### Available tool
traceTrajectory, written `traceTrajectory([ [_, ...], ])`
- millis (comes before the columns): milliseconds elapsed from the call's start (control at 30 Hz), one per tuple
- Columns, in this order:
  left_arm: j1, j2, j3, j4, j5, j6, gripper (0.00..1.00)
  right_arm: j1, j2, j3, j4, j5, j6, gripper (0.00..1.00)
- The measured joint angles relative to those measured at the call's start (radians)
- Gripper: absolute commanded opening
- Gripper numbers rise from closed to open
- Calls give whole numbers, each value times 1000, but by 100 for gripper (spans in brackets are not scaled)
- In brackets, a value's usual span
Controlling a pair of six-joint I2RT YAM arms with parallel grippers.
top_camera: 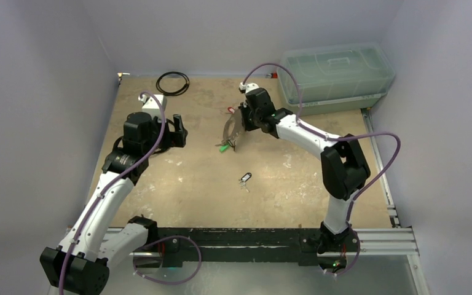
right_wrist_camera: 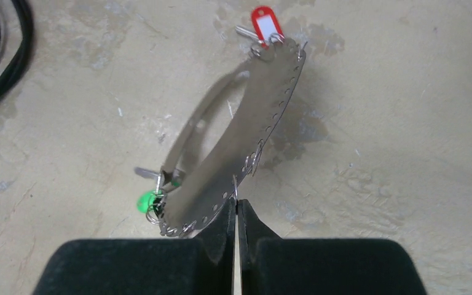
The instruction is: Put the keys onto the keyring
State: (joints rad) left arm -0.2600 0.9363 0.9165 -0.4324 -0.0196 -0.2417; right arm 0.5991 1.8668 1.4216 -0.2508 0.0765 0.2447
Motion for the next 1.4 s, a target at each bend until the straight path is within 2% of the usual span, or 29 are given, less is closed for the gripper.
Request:
traceTrajectory([
  [600,0,8,0,27,70,0,85,74,-186,67,-87,-26,-230,0],
  [967,0,-15,-23,75,175,1,83,138,-364,-10,-50,-283,-428,0],
  [1167,0,-114,-76,158,259,0,74,174,-367,-28,-75,-395,-518,0],
  [1233,-6,-154,-112,220,306,1,68,172,-367,-33,-80,-426,-539,0],
  [1400,-64,-247,-202,333,439,31,61,171,-379,-66,-79,-513,-582,0],
])
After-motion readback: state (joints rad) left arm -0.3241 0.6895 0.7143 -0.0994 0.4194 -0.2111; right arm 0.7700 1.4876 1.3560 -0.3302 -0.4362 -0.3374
